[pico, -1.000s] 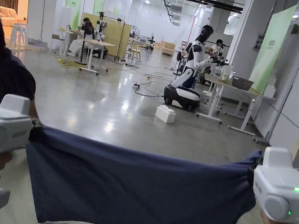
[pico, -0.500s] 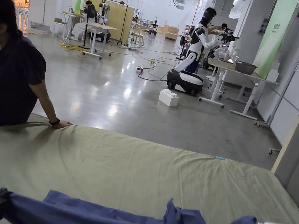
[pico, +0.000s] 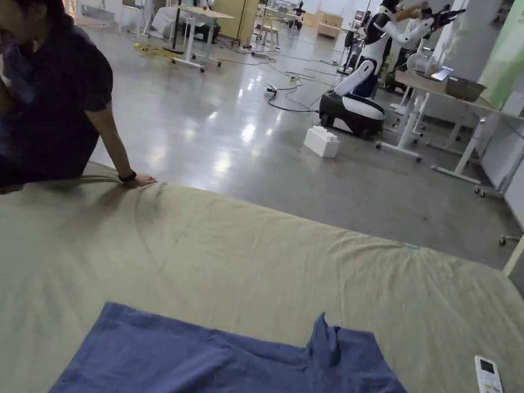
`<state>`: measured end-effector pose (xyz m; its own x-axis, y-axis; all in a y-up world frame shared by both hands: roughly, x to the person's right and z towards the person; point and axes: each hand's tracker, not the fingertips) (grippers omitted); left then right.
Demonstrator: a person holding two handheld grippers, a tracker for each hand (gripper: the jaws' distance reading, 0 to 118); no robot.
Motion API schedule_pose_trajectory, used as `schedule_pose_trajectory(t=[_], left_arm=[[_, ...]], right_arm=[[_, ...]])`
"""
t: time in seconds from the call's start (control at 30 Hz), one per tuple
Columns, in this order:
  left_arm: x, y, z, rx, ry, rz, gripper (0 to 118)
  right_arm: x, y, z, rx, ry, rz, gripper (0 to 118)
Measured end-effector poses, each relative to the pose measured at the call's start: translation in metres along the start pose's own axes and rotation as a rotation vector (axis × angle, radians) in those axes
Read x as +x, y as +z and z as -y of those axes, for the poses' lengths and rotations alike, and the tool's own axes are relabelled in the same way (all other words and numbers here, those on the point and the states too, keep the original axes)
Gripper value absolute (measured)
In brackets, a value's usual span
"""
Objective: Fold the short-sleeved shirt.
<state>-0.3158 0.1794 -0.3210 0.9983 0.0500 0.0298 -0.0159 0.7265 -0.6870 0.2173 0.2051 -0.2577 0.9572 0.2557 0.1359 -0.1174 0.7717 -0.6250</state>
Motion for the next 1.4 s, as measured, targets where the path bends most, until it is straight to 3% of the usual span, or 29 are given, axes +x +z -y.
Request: schedule_pose_trajectory(t=[0.43, 0.7, 0.77, 0.83, 0.87, 0.93, 1.03, 1.3, 1.33, 1.37, 1.4], left_arm=[[0.01, -0.03, 0.027, -0.137, -0.127, -0.031, 6], [-0.006, -0.038, 0.036, -0.155, -0.044, -0.026, 11], [-0.01, -0.032, 0.03, -0.11, -0.005, -0.007, 16], [-0.01, -0.026, 0.023, -0.037, 0.008, 0.006, 30], [-0.009, -0.024, 0.019, -0.008, 0.007, 0.008, 38], [0.007, -0.014, 0.003, 0.052, -0.001, 0.01, 52], [0.023, -0.007, -0.019, 0.157, -0.013, 0.017, 52], [0.065, 0.018, -0.068, 0.459, 0.001, -0.011, 52], [0.066, 0.021, -0.072, 0.478, -0.006, -0.003, 51], [0.069, 0.023, -0.075, 0.486, -0.011, -0.002, 48], [0.073, 0.026, -0.078, 0.496, -0.014, -0.004, 40]], right_arm=[[-0.015, -0.034, 0.054, -0.199, 0.036, 0.0, 4], [-0.019, -0.04, 0.045, -0.213, 0.055, 0.02, 6], [-0.019, -0.035, 0.037, -0.186, 0.019, 0.038, 16], [-0.019, -0.027, 0.025, -0.115, -0.028, 0.031, 53], [-0.02, -0.026, 0.019, -0.086, -0.041, 0.028, 65], [-0.024, -0.02, 0.002, 0.011, -0.071, 0.019, 68], [-0.034, -0.014, -0.022, 0.168, -0.104, 0.009, 78], [-0.057, 0.006, -0.071, 0.484, -0.171, 0.034, 75], [-0.058, 0.007, -0.075, 0.497, -0.174, 0.037, 67], [-0.059, 0.008, -0.077, 0.492, -0.178, 0.044, 53], [-0.061, 0.009, -0.082, 0.505, -0.174, 0.051, 27]])
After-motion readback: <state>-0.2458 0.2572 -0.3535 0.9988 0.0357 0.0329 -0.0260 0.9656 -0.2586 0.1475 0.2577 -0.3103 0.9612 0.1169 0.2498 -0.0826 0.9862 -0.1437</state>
